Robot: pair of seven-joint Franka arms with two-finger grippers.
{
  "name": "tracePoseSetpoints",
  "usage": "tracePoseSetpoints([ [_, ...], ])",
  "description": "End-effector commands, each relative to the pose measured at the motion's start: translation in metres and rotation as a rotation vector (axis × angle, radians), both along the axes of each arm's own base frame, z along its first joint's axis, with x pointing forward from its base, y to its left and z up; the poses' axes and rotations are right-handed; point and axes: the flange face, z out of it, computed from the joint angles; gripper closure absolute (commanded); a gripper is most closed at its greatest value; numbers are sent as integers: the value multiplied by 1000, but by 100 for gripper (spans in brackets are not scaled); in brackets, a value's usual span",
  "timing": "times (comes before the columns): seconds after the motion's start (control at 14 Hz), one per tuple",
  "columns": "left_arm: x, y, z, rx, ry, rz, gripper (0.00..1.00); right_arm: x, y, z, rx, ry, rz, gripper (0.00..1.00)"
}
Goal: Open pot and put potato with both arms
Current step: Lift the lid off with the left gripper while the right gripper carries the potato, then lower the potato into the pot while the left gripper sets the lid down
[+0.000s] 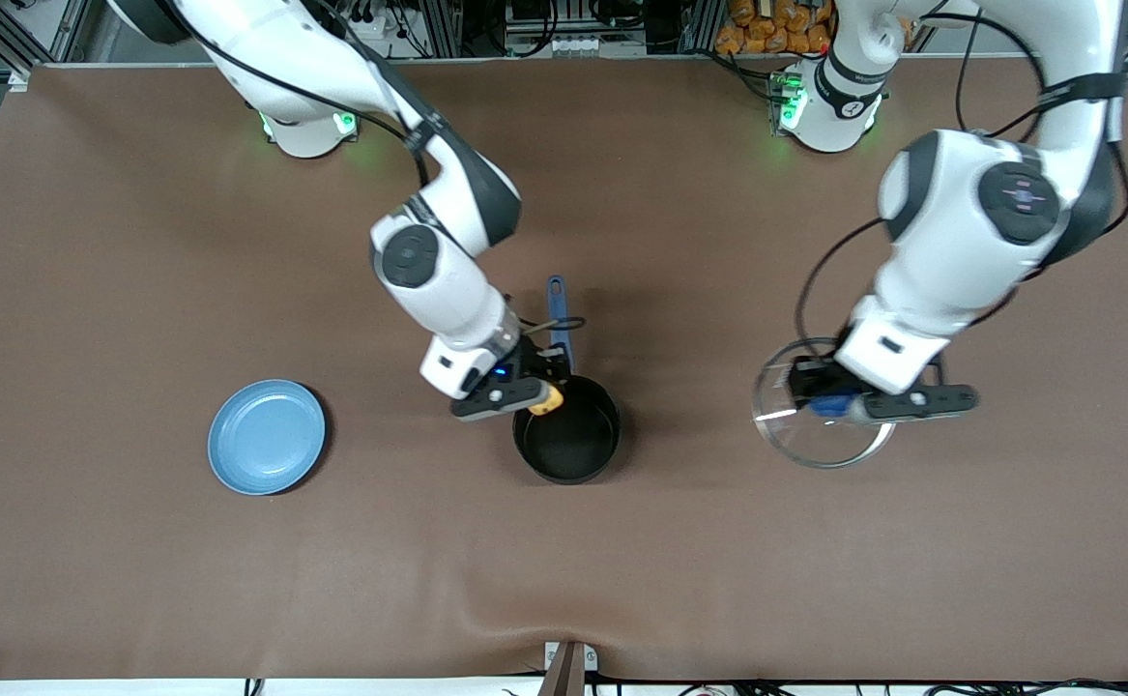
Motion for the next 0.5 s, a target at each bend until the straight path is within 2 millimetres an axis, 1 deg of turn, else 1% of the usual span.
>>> tracePoseSetpoints([
  [0.0, -14, 40, -32, -1, -17, -52, 79, 19, 24, -15, -40, -62, 28, 100],
  [0.07, -14, 53, -49, 11, -36, -70, 79, 18, 30, -26, -60, -70, 42, 100],
  [0.14, -14, 77, -72, 27, -41, -79, 79, 18, 35, -36, -79, -80, 48, 100],
  [0.21, -19, 89, -97, 45, -32, -114, 79, 17, 40, -45, -96, -83, 53, 100],
  [0.29, -23, 99, -120, 58, -26, -130, 79, 20, 41, -49, -97, -82, 30, 100],
  [0.36, -24, 107, -137, 69, -28, -136, 79, 23, 42, -52, -88, -77, -4, 100],
  [0.43, -24, 107, -153, 76, -23, -139, 79, 26, 42, -55, -83, -73, -26, 100],
])
